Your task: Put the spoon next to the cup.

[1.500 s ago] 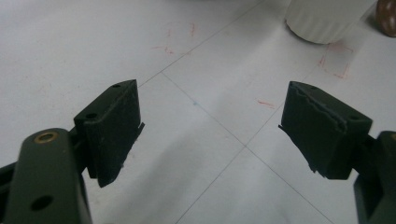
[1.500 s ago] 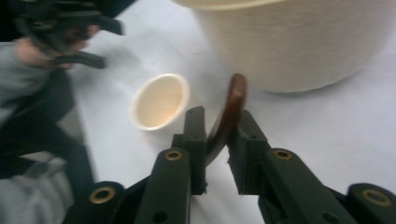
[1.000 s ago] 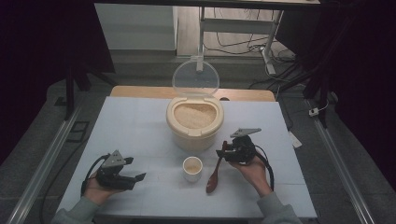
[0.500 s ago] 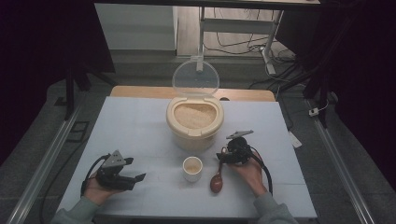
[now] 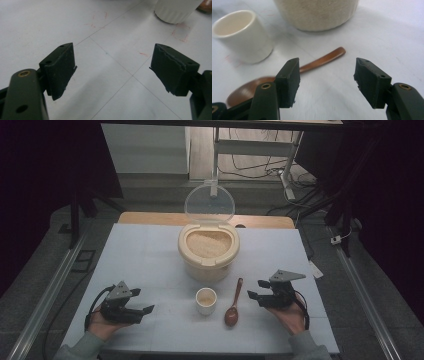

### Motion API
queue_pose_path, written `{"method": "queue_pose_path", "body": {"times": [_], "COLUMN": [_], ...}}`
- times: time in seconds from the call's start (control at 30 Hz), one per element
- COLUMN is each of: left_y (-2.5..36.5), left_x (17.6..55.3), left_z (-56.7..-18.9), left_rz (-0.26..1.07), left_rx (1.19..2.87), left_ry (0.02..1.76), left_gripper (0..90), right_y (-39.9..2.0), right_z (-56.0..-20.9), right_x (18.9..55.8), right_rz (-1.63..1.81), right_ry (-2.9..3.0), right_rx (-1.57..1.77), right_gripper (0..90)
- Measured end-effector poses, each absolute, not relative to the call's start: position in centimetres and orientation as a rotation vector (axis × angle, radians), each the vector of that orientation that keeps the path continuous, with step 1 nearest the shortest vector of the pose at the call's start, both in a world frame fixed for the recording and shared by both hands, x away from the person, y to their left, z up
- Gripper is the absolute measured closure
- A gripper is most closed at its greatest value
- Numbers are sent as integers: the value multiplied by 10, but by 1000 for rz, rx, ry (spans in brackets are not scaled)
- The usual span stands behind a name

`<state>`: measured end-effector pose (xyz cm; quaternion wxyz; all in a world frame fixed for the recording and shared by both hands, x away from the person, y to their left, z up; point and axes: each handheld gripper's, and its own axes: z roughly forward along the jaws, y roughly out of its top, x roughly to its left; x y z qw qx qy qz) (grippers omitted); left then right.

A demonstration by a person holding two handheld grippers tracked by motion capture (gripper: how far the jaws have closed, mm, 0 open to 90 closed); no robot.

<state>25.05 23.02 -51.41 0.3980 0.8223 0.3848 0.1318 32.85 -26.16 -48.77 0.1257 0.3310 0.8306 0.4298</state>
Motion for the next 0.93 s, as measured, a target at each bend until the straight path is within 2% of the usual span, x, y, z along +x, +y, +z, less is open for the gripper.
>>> {"method": "queue_pose_path", "body": {"times": [0.4,0.93], "left_y": [230,230], "left_x": [249,250], "left_z": [-514,-514], "left_rz": [321,325], "left_rx": [2064,2063], "left_ry": [991,1001], "left_gripper": [183,169], "right_y": [-302,-301], "right_z": [-494,-492], "right_x": [301,299], "right_rz": [1296,1295], "right_ry": [2395,2386], "right_rx": [889,843], "right_gripper": [381,384]}}
